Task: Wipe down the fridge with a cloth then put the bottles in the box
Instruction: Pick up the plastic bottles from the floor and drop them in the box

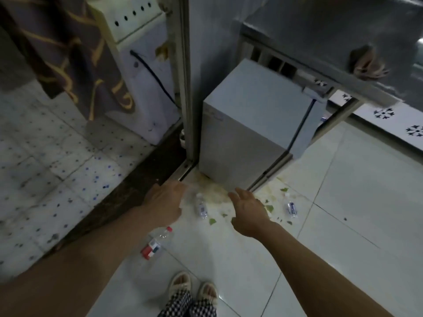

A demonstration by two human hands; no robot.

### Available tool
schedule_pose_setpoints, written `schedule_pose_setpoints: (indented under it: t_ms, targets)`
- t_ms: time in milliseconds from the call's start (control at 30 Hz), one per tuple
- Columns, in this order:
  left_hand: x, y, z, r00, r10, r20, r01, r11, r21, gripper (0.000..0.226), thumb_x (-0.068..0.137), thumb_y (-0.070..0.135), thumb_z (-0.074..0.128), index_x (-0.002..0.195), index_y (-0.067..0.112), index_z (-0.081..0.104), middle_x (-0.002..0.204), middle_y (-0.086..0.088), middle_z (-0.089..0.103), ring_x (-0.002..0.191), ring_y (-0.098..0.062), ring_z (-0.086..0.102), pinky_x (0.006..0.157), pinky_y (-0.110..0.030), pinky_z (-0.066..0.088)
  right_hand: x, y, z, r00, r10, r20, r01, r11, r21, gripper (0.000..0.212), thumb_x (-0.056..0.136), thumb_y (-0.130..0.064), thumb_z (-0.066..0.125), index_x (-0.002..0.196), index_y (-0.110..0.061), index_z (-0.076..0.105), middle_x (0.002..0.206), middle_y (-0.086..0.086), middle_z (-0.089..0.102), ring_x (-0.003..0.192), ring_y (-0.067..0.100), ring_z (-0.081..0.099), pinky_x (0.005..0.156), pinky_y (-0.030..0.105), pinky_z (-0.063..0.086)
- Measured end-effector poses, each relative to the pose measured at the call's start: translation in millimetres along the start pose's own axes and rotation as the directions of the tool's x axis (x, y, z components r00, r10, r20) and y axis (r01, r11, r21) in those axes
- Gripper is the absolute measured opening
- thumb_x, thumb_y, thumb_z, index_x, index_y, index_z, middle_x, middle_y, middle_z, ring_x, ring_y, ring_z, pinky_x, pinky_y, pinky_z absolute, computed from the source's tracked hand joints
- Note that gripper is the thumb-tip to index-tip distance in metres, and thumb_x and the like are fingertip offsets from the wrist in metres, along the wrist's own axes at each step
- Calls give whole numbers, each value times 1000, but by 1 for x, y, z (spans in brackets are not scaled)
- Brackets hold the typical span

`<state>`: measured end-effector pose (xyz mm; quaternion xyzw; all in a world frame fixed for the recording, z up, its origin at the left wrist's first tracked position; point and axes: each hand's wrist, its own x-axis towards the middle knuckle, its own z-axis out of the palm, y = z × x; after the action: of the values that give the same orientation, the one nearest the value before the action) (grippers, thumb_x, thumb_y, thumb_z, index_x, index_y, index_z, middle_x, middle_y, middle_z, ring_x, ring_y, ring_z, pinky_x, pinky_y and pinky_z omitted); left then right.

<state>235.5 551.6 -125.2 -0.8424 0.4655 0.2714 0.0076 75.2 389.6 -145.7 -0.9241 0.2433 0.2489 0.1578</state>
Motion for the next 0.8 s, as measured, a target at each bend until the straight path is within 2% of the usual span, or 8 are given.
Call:
schedule_pose_setpoints:
  t_ms: [100, 267, 400, 600, 800]
  targets:
    - [-7, -21, 50, 996, -73, 47, 73, 997, 12, 56, 89, 29, 55, 139, 19, 32, 142, -3, 39, 129, -22, 39, 106, -39, 34, 16, -4, 42, 998, -30, 51, 29, 999, 26, 69, 84, -14, 54, 146, -16, 24, 157, 5, 15, 142, 24, 17, 110, 36, 27]
    - [-2, -60, 148, 987, -159, 28, 159, 987, 0, 54, 83, 31, 58, 132, 21, 40, 135, -1, 48, 125, -21, 45, 102, -39, 38, 59, -5, 126, 989, -37, 143, 36, 999, 8, 71, 86, -18, 56, 148, -15, 21, 155, 5, 20, 140, 25, 22, 112, 37, 28]
    - [22, -97, 236, 971, -235, 35, 233, 972, 35, 52, 83, 35, 58, 130, 23, 39, 131, 1, 52, 121, -20, 49, 99, -38, 39, 111, -2, 205, 987, -23, 161, 19, 999, 28, 70, 87, -16, 55, 148, -13, 20, 153, 6, 24, 138, 25, 24, 110, 35, 29]
    - [71, -155, 382, 944, -321, 73, 313, 944, 101, 61, 82, 35, 61, 135, 21, 33, 130, 0, 52, 117, -19, 51, 95, -36, 42, 204, 9, 336, 992, 39, 118, -49, 995, 89, 77, 89, -20, 57, 150, -9, 11, 154, 11, 20, 141, 27, 18, 114, 35, 23]
    - [126, -198, 504, 919, -380, 109, 368, 923, 115, 77, 81, 43, 62, 140, 19, 19, 138, -7, 41, 123, -25, 45, 96, -39, 40, 291, 19, 442, 993, 115, 40, -119, 986, 114, 83, 89, -25, 60, 150, -12, 6, 158, 13, 1, 143, 32, 10, 113, 40, 23]
